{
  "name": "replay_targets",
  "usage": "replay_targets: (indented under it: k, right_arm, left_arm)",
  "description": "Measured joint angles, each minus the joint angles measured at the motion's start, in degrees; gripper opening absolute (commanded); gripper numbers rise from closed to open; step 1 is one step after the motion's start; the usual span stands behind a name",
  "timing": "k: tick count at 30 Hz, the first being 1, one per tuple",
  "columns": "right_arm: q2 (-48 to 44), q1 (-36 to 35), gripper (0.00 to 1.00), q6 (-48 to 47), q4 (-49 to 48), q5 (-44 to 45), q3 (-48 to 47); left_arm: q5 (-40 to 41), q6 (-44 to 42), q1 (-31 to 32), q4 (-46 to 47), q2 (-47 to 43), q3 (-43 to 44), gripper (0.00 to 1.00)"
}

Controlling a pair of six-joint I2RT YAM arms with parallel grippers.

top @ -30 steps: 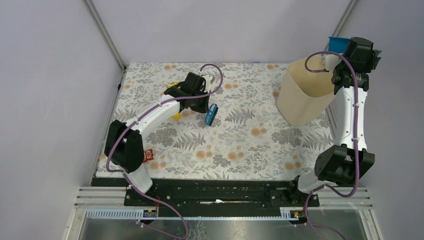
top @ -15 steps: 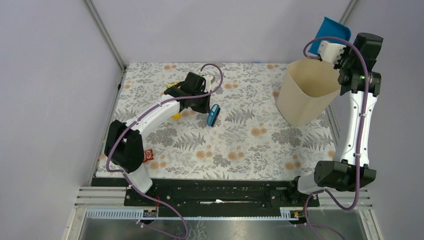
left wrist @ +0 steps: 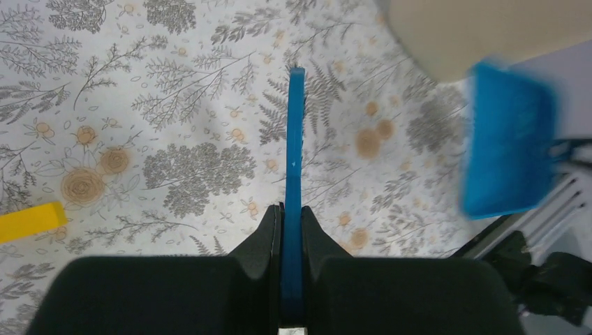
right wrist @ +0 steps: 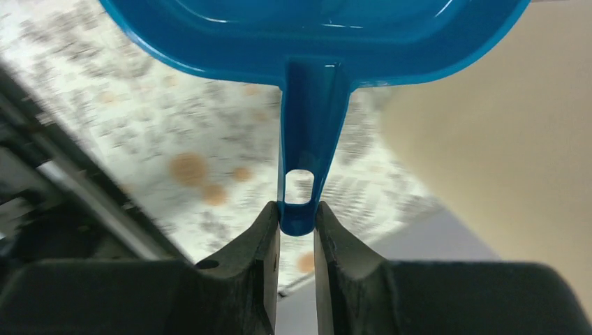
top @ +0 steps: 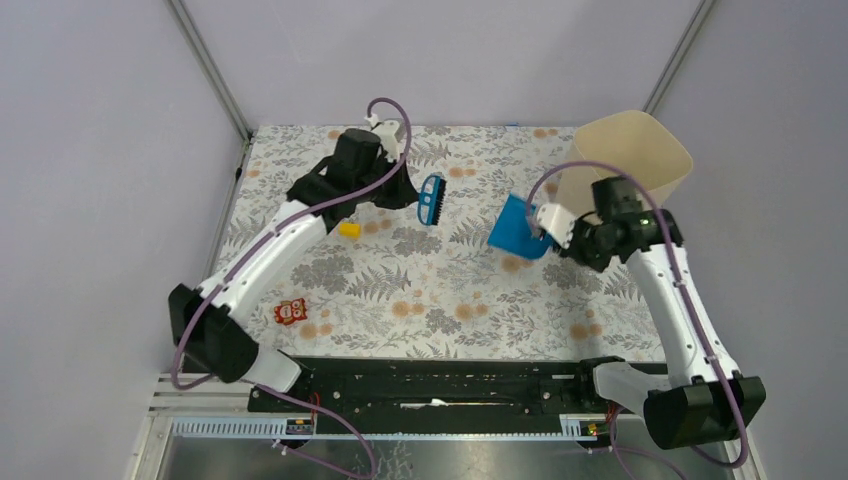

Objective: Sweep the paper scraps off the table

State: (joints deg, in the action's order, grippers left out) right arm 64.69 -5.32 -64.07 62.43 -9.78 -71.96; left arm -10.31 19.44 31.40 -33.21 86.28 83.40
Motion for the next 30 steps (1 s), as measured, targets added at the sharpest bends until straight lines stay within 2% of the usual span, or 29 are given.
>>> replay_targets:
  k: [3, 6, 12, 17, 21, 25, 26, 27, 28, 29, 30]
  right_arm:
    - [0.15, -3.37, 0.09, 2.47, -0.07, 0.04, 9.79]
    - [0.48, -5.16, 0.12, 4.7, -0.9, 1.07, 17.0]
    - [1.7, -7.13, 0.18, 9.07, -5.64, 1.86, 25.07]
    - [4.39, -8.83, 0.2, 12.52, -9.49, 2.34, 26.71]
    - [7.87, -10.67, 0.24, 15.17, -12.68, 2.86, 27.63]
    - [8.66, -13.03, 0.42, 17.68, -16.15, 2.97, 30.27]
    - [8.55, -13.53, 0.53, 18.34, -17.03, 2.93, 30.93]
    - [8.46, -13.92, 0.85, 18.97, -17.77, 2.86, 31.41]
    - [8.41, -14.19, 0.98, 19.67, -18.47, 2.8, 31.69]
    - [8.41, -14.27, 1.0, 20.74, -18.88, 2.75, 31.78]
    - [8.41, -14.32, 1.0, 21.16, -19.5, 2.97, 31.78]
  left_arm:
    - [-0.48, 3.67, -0.17, 4.15, -6.82, -6.34, 0.05]
    - [-1.55, 8.98, -0.33, 8.44, -12.98, -17.29, 0.05]
    - [-4.44, 22.99, -0.81, 17.53, -15.67, -36.61, 0.08]
    - [-7.15, 30.99, -1.95, 23.06, -15.65, -41.18, 0.15]
    - [-10.14, 34.67, -2.34, 28.2, -14.75, -41.53, 0.26]
    - [-12.57, 37.31, -2.34, 31.93, -12.68, -43.04, 0.33]
    - [-12.98, 37.59, -2.34, 32.15, -11.89, -43.3, 0.34]
    - [-13.22, 37.62, -2.34, 32.13, -11.15, -43.5, 0.38]
    - [-13.29, 37.48, -2.34, 31.89, -10.56, -43.56, 0.43]
    - [-13.2, 37.11, -2.34, 31.32, -9.94, -43.56, 0.53]
    - [-12.76, 36.46, -2.34, 30.16, -9.53, -43.39, 0.58]
